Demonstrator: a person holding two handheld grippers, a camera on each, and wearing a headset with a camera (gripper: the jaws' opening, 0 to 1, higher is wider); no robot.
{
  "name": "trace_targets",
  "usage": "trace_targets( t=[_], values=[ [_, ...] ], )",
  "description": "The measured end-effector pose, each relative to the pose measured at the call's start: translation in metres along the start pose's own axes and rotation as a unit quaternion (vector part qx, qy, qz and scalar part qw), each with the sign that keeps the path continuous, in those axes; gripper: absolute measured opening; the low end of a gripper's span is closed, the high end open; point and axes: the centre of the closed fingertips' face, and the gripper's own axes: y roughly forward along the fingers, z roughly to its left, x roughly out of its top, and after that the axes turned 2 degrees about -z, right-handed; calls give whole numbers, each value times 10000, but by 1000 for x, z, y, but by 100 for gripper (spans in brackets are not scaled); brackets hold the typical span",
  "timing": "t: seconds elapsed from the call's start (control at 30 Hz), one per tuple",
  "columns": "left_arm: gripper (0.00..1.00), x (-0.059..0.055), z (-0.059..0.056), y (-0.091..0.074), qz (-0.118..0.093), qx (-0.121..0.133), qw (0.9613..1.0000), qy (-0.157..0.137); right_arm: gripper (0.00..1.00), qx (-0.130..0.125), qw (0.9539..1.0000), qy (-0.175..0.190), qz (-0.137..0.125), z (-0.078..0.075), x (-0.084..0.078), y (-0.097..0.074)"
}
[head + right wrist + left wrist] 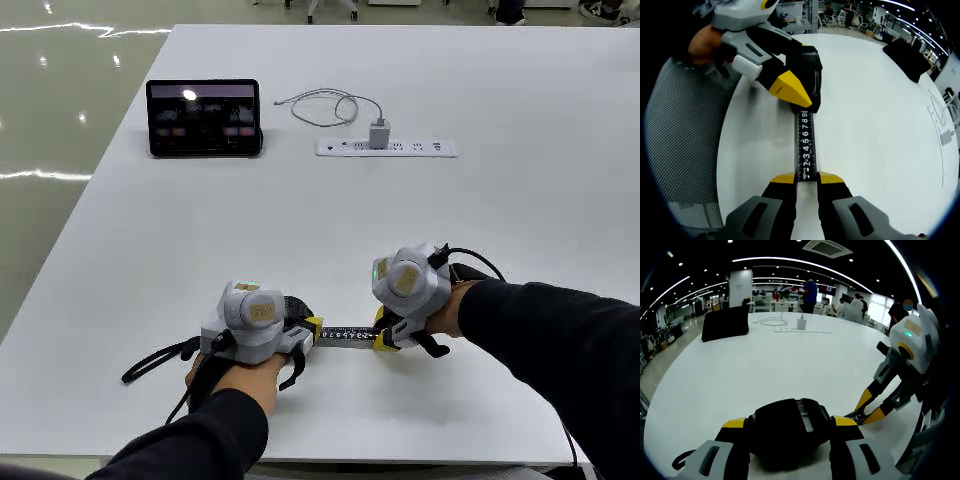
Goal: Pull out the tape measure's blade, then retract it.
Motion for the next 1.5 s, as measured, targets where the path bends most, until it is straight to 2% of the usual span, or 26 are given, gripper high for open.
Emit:
trace_targets(
  t=[0.43,0.83,1.13,1.3,1.5],
  values=[
    [60,0,2,1,13,10,10000,-7,11,0,9999,-62,-140,-1,8,4],
    [60,0,3,2,27,8,10000,-11,11,0,9998,32,-221,-1,16,10],
    [60,-1,3,3,29,9,10000,-19,10,-22,9996,-160,-231,-1,18,13],
    [60,-2,3,3,45,33,10000,-32,10,-12,9991,30,-414,-3,20,14],
    [60,-2,3,3,51,34,10000,-38,10,-21,9989,30,-476,-2,23,16]
  ],
)
